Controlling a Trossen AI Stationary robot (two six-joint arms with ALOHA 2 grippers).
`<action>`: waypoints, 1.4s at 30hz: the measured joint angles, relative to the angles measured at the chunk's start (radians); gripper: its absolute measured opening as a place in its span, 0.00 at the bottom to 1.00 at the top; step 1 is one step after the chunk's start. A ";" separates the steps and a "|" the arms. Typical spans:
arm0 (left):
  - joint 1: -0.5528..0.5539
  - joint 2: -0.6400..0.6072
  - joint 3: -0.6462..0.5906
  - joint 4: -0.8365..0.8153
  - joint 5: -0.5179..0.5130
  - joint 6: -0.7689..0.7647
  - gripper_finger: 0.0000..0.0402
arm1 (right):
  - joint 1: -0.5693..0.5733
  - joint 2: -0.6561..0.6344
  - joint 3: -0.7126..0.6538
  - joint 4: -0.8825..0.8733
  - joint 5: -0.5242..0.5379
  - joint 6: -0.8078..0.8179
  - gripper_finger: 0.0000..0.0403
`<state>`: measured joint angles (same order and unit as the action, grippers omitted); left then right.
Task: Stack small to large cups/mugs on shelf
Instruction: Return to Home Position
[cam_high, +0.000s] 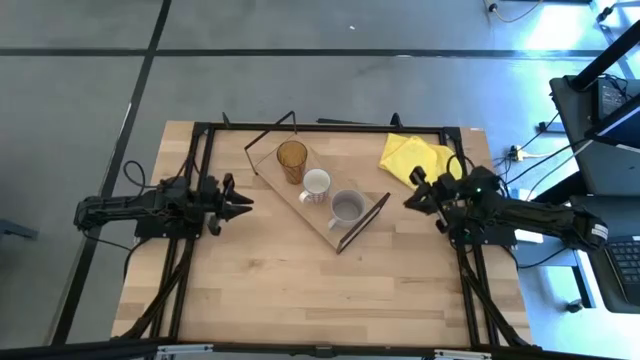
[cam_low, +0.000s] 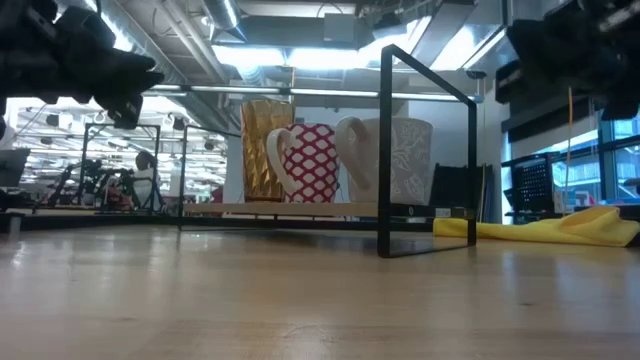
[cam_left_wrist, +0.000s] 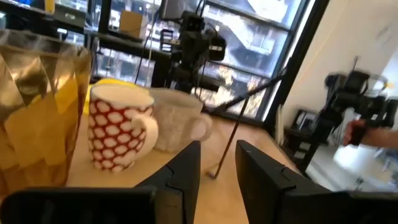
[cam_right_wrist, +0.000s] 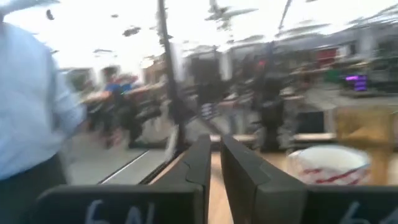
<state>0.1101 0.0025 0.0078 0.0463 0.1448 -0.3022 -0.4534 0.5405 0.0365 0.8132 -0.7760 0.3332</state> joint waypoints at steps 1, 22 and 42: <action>0.000 0.000 0.000 -0.011 0.000 0.017 0.24 | 0.000 -0.004 -0.022 0.017 -0.023 -0.017 0.10; 0.000 0.017 0.000 -0.010 -0.005 0.061 0.24 | 0.001 -0.011 -0.029 -0.211 -0.115 -0.208 0.10; 0.000 0.017 0.000 -0.009 -0.005 0.059 0.24 | 0.001 -0.010 -0.029 -0.213 -0.115 -0.208 0.10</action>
